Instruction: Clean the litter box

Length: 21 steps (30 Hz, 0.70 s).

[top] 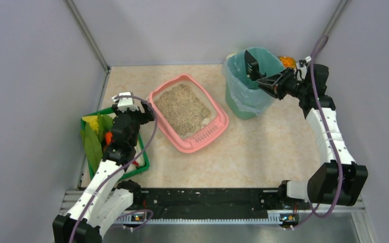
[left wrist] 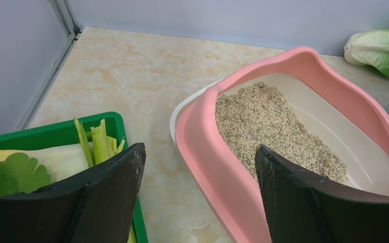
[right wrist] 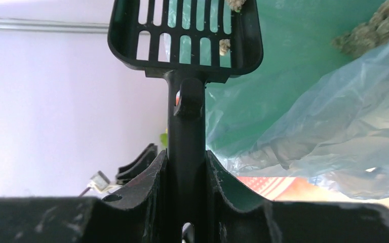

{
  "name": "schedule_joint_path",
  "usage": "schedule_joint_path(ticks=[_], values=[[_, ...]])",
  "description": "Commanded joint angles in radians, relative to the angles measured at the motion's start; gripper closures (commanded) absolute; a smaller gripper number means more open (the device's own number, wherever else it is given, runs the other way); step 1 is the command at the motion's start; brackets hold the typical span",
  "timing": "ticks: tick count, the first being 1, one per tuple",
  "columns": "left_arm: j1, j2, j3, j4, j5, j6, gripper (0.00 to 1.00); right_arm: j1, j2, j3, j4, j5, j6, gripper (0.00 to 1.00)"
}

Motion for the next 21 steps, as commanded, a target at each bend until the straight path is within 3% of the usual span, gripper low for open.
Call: schedule_joint_path(ticks=[1, 2, 3, 4, 6, 11, 15, 17, 20, 21], values=[[-0.007, -0.011, -0.005, 0.072, -0.012, 0.015, 0.16, -0.030, -0.064, -0.033, 0.174, -0.066, 0.186, 1.00], [-0.009, -0.011, -0.005, 0.073, -0.013, 0.016, 0.16, -0.034, -0.068, -0.051, 0.197, -0.086, 0.228, 1.00], [-0.010, -0.010, -0.004, 0.069, -0.013, 0.019, 0.16, -0.034, -0.077, -0.089, 0.362, -0.137, 0.304, 1.00], [-0.011, -0.009, -0.001, 0.065, -0.013, 0.021, 0.17, -0.034, -0.087, -0.106, 0.402, -0.138, 0.322, 1.00], [-0.015, -0.004, 0.001, 0.066, -0.020, 0.025, 0.16, -0.049, -0.089, -0.063, 0.248, -0.103, 0.228, 1.00], [-0.021, 0.002, 0.007, 0.057, -0.018, 0.028, 0.17, -0.054, -0.070, -0.158, 0.524, -0.209, 0.381, 1.00], [-0.021, -0.007, 0.009, 0.049, -0.026, 0.036, 0.16, -0.054, -0.083, -0.116, 0.316, -0.136, 0.207, 1.00], [-0.023, -0.009, 0.008, 0.047, -0.030, 0.037, 0.16, -0.053, -0.072, 0.000, 0.049, -0.028, -0.009, 1.00], [-0.023, -0.002, 0.008, 0.054, -0.022, 0.032, 0.17, -0.057, -0.062, 0.023, 0.003, -0.052, -0.090, 1.00], [-0.024, 0.001, 0.010, 0.056, -0.018, 0.031, 0.16, -0.057, -0.062, 0.001, 0.058, -0.082, -0.080, 1.00]])
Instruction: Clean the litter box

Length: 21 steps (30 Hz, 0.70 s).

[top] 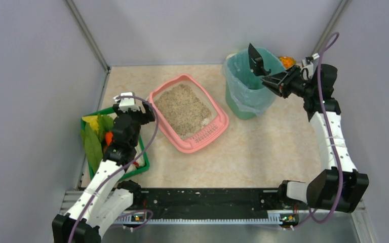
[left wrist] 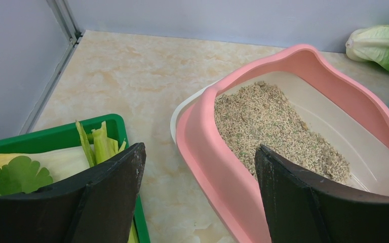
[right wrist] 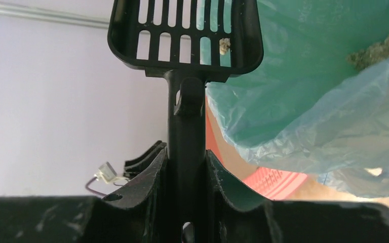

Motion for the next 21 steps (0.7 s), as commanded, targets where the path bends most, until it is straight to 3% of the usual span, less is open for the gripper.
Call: schedule_joint_path(ticks=[1, 4, 6, 8, 11, 21], values=[[-0.006, 0.004, 0.009, 0.054, -0.004, 0.005, 0.16, -0.011, -0.011, 0.019, -0.003, -0.042, -0.126, 1.00], [-0.008, 0.004, 0.013, 0.050, -0.005, 0.007, 0.16, -0.007, -0.022, 0.014, -0.075, 0.034, -0.175, 1.00], [-0.008, -0.001, 0.015, 0.045, -0.011, 0.011, 0.16, -0.011, -0.039, -0.023, 0.032, -0.023, -0.108, 1.00], [-0.010, -0.002, 0.013, 0.042, -0.013, 0.012, 0.16, -0.009, -0.033, 0.042, -0.116, 0.068, -0.217, 1.00], [-0.011, -0.003, 0.014, 0.043, -0.008, 0.009, 0.16, -0.037, -0.032, -0.016, 0.037, -0.051, -0.096, 1.00], [-0.016, -0.008, 0.013, 0.036, -0.008, 0.009, 0.16, -0.042, -0.059, 0.006, 0.001, -0.034, -0.117, 1.00]])
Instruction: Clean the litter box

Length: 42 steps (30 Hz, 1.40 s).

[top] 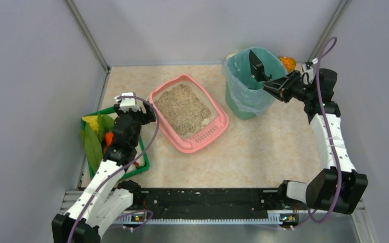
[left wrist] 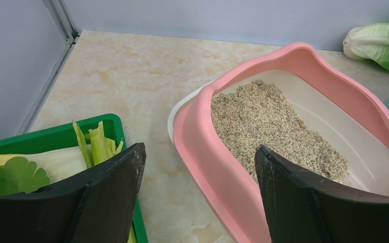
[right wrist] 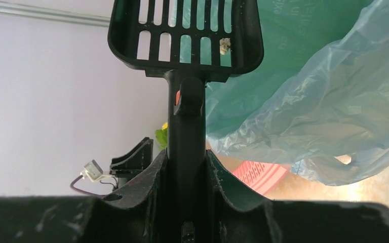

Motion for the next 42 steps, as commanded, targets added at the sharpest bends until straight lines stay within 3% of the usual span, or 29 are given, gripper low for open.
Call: schedule_joint_path(ticks=[1, 4, 8, 14, 16, 17, 18, 20, 22, 24, 27, 30, 31, 34, 35, 37, 38, 40, 42], values=[[-0.007, -0.009, 0.015, 0.037, -0.007, 0.010, 0.16, -0.011, -0.050, 0.061, 0.009, -0.012, -0.061, 1.00], [-0.008, -0.006, 0.016, 0.038, -0.009, 0.011, 0.16, -0.010, -0.046, 0.145, -0.124, 0.025, -0.223, 1.00], [-0.010, -0.005, 0.013, 0.041, -0.009, 0.010, 0.16, 0.012, -0.042, 0.290, -0.340, 0.193, -0.532, 1.00], [-0.012, 0.003, 0.014, 0.044, -0.007, 0.010, 0.16, 0.228, -0.071, 0.393, -0.430, 0.406, -0.879, 1.00], [-0.013, 0.004, 0.012, 0.046, -0.007, 0.009, 0.16, 0.300, -0.063, 0.374, -0.470, 0.692, -0.949, 1.00], [-0.013, 0.003, 0.011, 0.047, -0.006, 0.008, 0.16, 0.306, -0.045, 0.389, -0.518, 0.659, -1.007, 1.00], [-0.014, 0.004, 0.013, 0.045, -0.005, 0.009, 0.16, 0.309, -0.038, 0.395, -0.541, 0.606, -1.031, 1.00], [-0.014, 0.003, 0.013, 0.042, -0.007, 0.008, 0.16, 0.342, -0.051, 0.365, -0.510, 0.665, -1.016, 1.00], [-0.014, 0.007, 0.014, 0.045, -0.008, 0.008, 0.16, 0.346, -0.074, 0.334, -0.469, 0.582, -1.038, 1.00], [-0.014, 0.009, 0.016, 0.045, -0.004, 0.007, 0.16, 0.346, -0.100, 0.295, -0.426, 0.672, -1.013, 1.00], [-0.016, 0.010, 0.024, 0.036, -0.004, 0.011, 0.16, 0.364, -0.113, 0.369, -0.422, 0.584, -0.954, 1.00], [-0.016, 0.011, 0.020, 0.040, -0.013, 0.010, 0.16, 0.446, -0.214, 0.182, -0.205, 0.770, -1.010, 1.00], [-0.016, 0.015, 0.012, 0.052, -0.009, 0.009, 0.17, 0.455, -0.199, 0.130, -0.207, 0.819, -1.052, 1.00], [-0.017, 0.026, 0.034, 0.023, 0.005, 0.002, 0.17, 0.517, -0.075, 0.342, -0.459, 0.908, -1.038, 1.00], [-0.017, 0.026, 0.039, 0.015, 0.004, 0.000, 0.17, 0.562, -0.077, 0.373, -0.467, 0.951, -1.045, 1.00], [-0.017, 0.026, 0.028, 0.032, -0.007, 0.009, 0.17, 0.594, -0.142, 0.213, -0.303, 1.018, -1.115, 1.00], [-0.017, 0.027, 0.022, 0.041, -0.009, 0.010, 0.17, 0.595, -0.150, 0.182, -0.311, 1.041, -1.144, 1.00], [-0.017, 0.029, 0.034, 0.025, -0.003, 0.011, 0.17, 0.599, -0.080, 0.332, -0.459, 1.036, -1.078, 1.00], [-0.017, 0.026, 0.042, 0.003, -0.007, 0.000, 0.17, 0.600, -0.081, 0.293, -0.425, 1.075, -1.103, 1.00]])
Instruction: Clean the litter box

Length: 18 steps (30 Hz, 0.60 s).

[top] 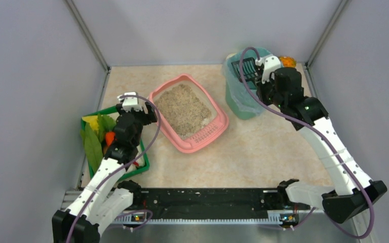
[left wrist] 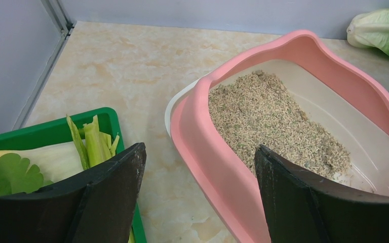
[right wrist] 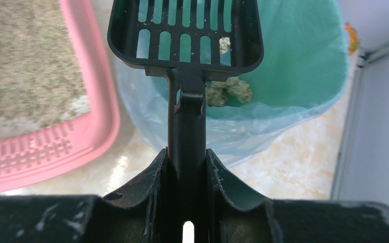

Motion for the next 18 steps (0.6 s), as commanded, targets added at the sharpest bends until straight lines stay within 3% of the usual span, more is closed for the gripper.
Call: schedule_joint_path(ticks=[1, 3, 12, 18], values=[[-0.005, -0.005, 0.030, 0.026, -0.008, 0.005, 0.17, 0.009, 0.001, 0.010, 0.014, 0.164, -0.066, 1.00], [-0.006, -0.001, 0.027, 0.036, -0.005, 0.018, 0.17, 0.010, 0.020, 0.064, -0.044, 0.184, -0.028, 1.00], [-0.006, 0.007, 0.032, 0.029, -0.001, 0.005, 0.17, -0.001, -0.038, -0.067, 0.073, 0.186, -0.013, 1.00], [-0.006, 0.004, 0.035, 0.023, -0.009, 0.014, 0.17, -0.004, -0.026, -0.004, 0.071, 0.188, 0.086, 1.00]])
